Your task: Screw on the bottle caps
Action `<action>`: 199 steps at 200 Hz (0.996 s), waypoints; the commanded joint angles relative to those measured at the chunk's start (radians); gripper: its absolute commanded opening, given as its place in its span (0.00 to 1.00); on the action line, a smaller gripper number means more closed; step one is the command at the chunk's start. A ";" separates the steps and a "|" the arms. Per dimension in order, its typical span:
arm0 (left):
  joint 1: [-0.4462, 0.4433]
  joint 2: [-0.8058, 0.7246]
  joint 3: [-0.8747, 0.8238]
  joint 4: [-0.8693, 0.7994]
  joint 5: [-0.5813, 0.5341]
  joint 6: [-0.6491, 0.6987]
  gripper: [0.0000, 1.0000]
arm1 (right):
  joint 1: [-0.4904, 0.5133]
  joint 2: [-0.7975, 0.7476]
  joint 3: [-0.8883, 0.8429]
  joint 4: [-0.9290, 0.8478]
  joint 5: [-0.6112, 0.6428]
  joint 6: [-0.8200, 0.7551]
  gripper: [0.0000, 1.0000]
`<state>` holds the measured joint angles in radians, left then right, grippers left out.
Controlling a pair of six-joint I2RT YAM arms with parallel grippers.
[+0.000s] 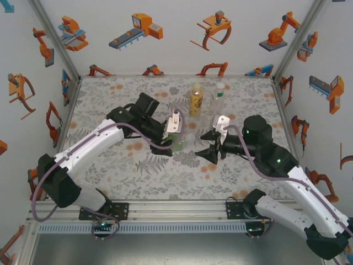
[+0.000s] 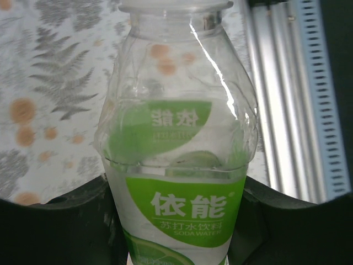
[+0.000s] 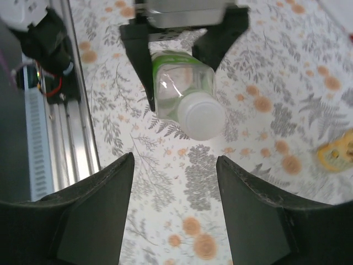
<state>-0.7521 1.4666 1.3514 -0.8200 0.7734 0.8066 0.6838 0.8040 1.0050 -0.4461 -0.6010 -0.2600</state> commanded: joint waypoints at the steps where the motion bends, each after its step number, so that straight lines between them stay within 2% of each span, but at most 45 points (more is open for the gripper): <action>1: 0.006 0.047 0.062 -0.237 0.187 0.118 0.00 | -0.003 0.018 0.072 -0.096 -0.112 -0.265 0.57; 40: 0.006 0.111 0.116 -0.372 0.246 0.206 0.00 | -0.003 0.059 0.114 -0.117 -0.157 -0.326 0.57; 67: 0.005 0.113 0.117 -0.383 0.254 0.215 0.00 | -0.003 0.090 0.122 -0.094 -0.230 -0.327 0.56; 199: -0.013 0.113 0.114 -0.398 0.251 0.235 0.00 | -0.003 0.151 0.134 -0.042 -0.366 -0.332 0.44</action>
<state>-0.7597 1.5810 1.4399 -1.1847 0.9859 1.0050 0.6838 0.9443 1.1069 -0.5152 -0.9077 -0.5739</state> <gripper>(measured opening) 0.531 0.447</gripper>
